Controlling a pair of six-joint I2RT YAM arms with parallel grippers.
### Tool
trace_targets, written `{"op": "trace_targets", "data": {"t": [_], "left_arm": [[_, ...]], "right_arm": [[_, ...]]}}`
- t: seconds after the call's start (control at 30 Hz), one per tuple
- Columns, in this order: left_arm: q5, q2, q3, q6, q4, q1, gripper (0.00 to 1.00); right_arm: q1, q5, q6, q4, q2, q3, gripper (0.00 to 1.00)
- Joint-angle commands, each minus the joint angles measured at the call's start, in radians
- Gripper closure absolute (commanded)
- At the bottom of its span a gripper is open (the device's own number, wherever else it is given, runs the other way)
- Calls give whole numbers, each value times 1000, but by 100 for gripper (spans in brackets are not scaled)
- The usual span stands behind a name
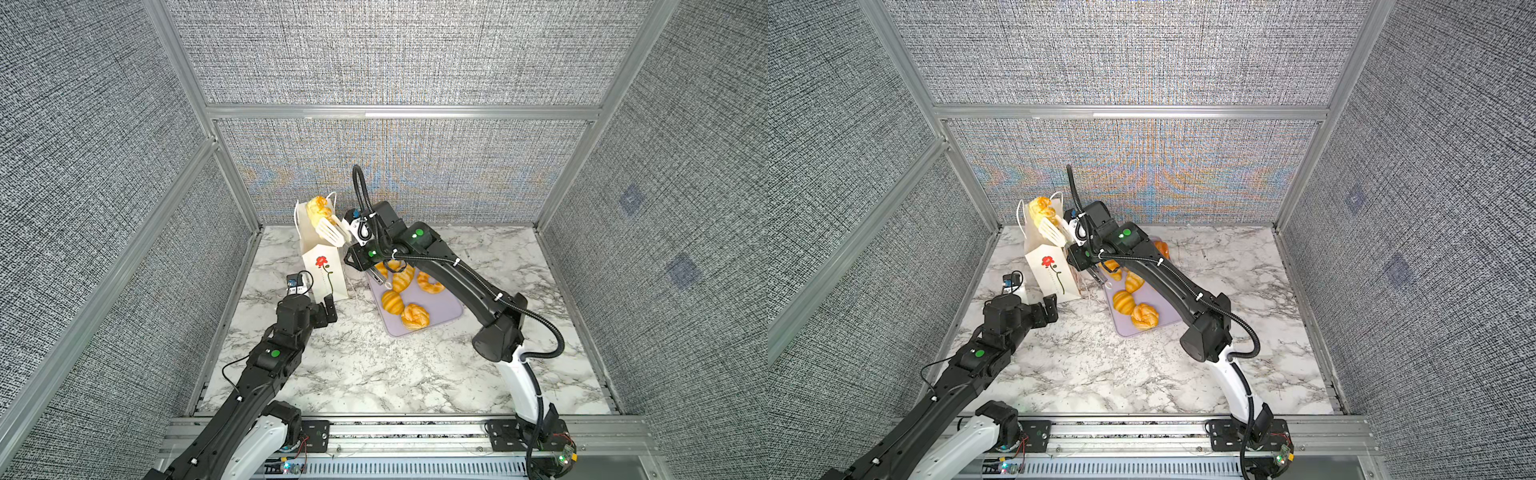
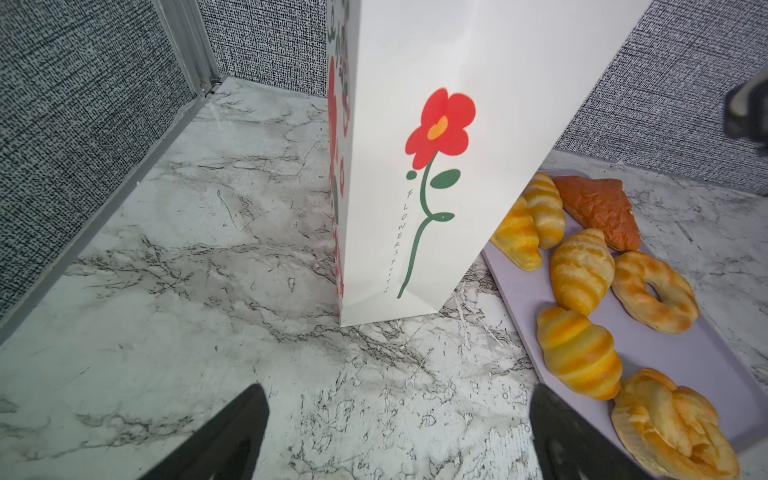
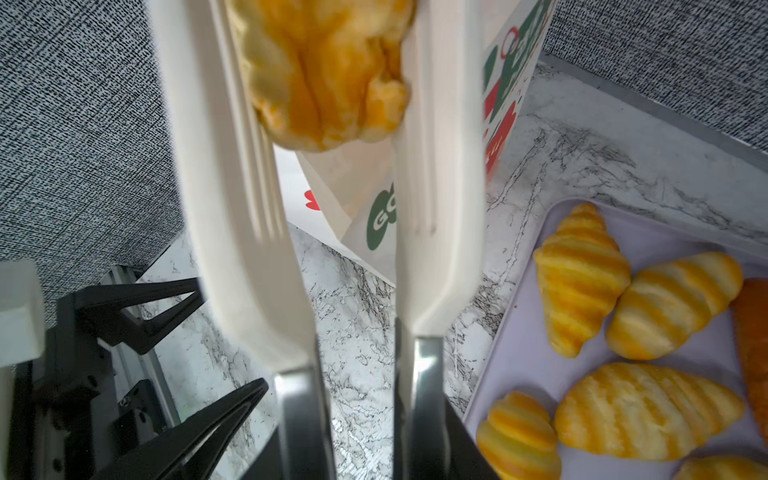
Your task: Place the fake bread into the paper bag
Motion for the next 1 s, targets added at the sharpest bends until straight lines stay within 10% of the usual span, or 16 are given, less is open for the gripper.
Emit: {"op": "trace_targets", "data": {"t": [0.0,0.97], "left_arm": [[-9,-11,2,-14,-17,1,1],[51,7,94,-70,-27,1,1]], "right_arm": [[1,44,-12,-15,-5,9,61],[-21,88,-96,-79,-13,45,50]]}}
